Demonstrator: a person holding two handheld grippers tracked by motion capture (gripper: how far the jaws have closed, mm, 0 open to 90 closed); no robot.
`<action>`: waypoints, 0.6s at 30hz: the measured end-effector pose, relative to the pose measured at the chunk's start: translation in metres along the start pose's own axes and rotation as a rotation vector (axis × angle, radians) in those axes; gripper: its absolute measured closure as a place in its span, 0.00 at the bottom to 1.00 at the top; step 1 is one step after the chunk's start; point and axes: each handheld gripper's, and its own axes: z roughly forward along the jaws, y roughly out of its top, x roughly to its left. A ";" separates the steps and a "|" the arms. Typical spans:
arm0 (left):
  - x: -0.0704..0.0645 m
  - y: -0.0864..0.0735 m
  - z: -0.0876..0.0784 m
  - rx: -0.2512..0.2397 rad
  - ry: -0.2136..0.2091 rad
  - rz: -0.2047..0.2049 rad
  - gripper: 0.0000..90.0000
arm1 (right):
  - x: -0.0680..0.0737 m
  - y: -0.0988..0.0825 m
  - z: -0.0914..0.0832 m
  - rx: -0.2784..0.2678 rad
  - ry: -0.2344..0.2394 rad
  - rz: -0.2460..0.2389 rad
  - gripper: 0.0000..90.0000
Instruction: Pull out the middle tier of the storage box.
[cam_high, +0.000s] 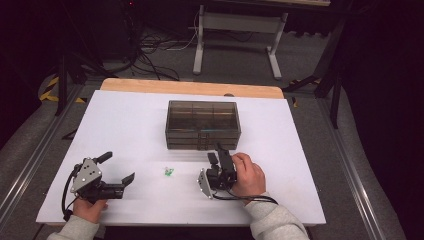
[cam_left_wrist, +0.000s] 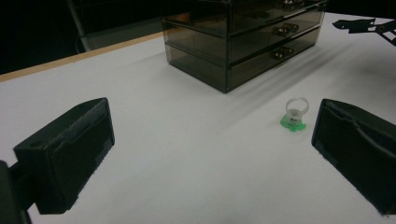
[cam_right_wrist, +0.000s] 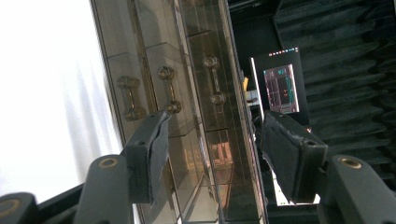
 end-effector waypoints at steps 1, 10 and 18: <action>0.000 0.000 0.000 0.000 0.000 0.000 0.00 | 0.000 0.000 0.000 0.004 -0.004 -0.002 0.47; 0.000 0.000 0.000 0.000 0.000 0.000 0.00 | 0.007 0.001 0.005 0.027 -0.026 -0.045 0.50; 0.000 0.000 0.000 0.002 0.002 0.003 0.00 | 0.013 0.003 0.008 0.049 -0.045 -0.089 0.54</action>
